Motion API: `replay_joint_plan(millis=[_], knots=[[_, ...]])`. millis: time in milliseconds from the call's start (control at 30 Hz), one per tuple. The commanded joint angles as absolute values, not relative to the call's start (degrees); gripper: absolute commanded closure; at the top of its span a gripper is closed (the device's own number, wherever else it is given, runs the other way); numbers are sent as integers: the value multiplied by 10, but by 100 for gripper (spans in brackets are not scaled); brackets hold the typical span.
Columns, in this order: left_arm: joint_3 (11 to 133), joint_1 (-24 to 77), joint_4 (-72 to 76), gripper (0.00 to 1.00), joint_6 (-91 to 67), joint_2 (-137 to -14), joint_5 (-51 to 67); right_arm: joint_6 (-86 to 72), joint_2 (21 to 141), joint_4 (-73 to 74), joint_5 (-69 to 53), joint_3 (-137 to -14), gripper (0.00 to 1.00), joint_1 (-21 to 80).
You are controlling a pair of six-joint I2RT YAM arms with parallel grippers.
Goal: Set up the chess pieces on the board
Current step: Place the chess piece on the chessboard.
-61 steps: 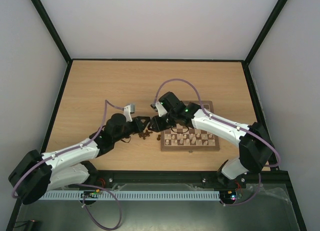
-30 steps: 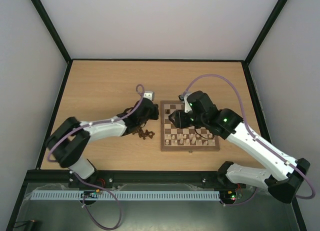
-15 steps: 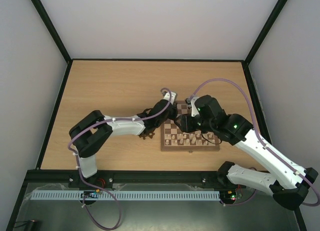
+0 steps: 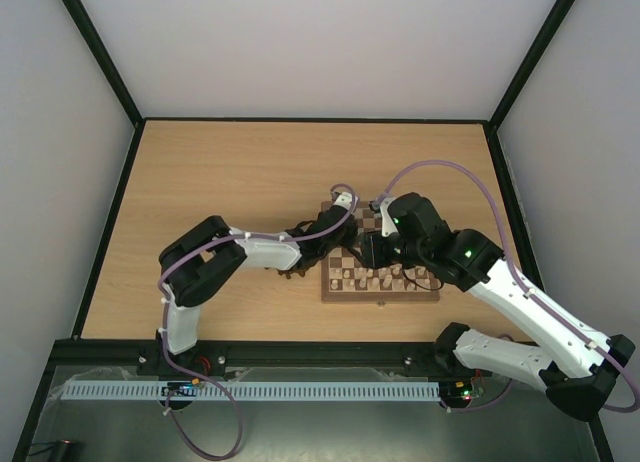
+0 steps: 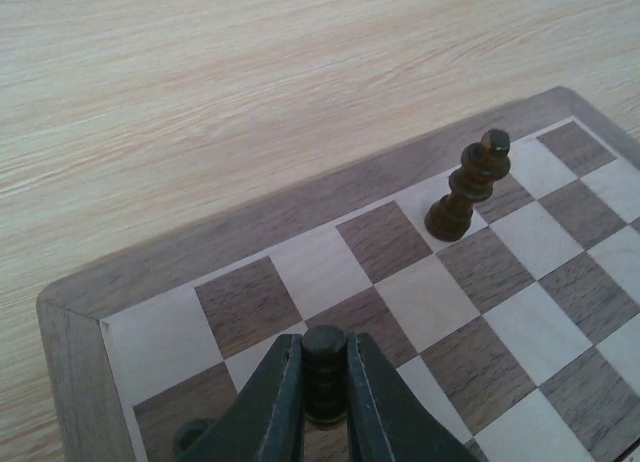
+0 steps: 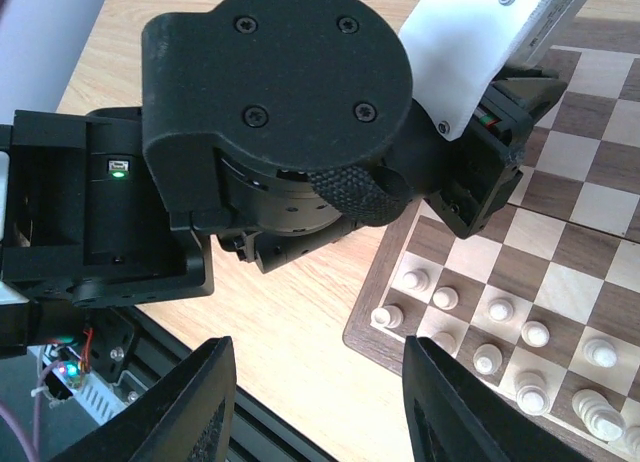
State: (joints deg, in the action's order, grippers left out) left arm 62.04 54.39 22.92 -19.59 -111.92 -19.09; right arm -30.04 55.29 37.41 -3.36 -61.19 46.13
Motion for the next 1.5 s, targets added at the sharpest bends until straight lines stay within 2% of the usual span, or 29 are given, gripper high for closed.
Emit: replay_joint_plan(millis=[0,733,867,1067,1300,1367,1467], knots=[[639,548,220,91,-197,-1135,-206,-302,547,385,-42,-604,52,460],[667,536,200,83,-197,-1171,-218,-298,548,381,-51,-600,52,460],[664,534,200,74,-200,-1171,-216,-297,548,380,-53,-599,52,460],[663,535,200,72,-202,-1164,-215,-297,549,378,-56,-598,52,460],[666,535,196,53,-191,-1124,-214,-294,551,373,-58,-597,52,460],[670,535,194,49,-187,-1109,-216,-290,557,380,-51,-608,44,460],[674,536,189,45,-181,-1085,-217,-288,557,382,-44,-621,38,460]])
